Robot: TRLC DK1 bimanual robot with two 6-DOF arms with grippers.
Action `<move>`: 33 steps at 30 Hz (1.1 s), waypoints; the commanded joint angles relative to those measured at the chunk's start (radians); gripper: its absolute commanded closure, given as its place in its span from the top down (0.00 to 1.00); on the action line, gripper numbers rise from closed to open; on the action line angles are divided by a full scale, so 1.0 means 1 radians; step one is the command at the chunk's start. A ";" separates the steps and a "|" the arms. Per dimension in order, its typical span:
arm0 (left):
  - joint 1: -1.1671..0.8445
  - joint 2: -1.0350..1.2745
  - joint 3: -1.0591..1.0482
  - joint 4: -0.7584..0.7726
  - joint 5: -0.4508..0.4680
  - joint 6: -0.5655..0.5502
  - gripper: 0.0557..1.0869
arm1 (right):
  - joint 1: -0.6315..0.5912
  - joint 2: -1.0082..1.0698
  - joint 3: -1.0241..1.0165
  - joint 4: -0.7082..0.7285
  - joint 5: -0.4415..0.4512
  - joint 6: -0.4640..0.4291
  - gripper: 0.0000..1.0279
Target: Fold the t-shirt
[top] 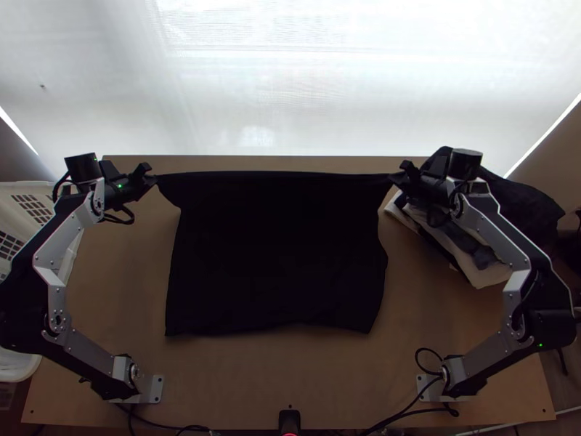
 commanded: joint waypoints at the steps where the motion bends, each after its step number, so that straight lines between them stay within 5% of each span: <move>1: -0.008 -0.009 -0.013 -0.154 0.013 0.066 0.03 | 0.027 -0.067 -0.109 -0.062 -0.004 -0.015 0.03; 22: -0.045 -0.188 -0.248 -0.269 0.029 0.203 0.05 | 0.091 -0.280 -0.327 -0.155 -0.007 -0.021 0.03; 24: -0.048 -0.194 -0.255 -0.272 0.031 0.204 0.22 | 0.099 -0.291 -0.338 -0.153 -0.007 -0.013 0.05; 26: -0.052 -0.200 -0.268 -0.274 0.033 0.218 0.39 | 0.101 -0.291 -0.350 -0.153 -0.007 0.042 0.22; 29: -0.057 -0.211 -0.275 -0.277 0.063 0.252 0.90 | 0.110 -0.300 -0.364 -0.151 -0.006 0.045 0.33; 33: -0.060 -0.219 -0.274 -0.283 0.063 0.261 0.95 | 0.113 -0.337 -0.382 -0.151 -0.006 0.040 0.45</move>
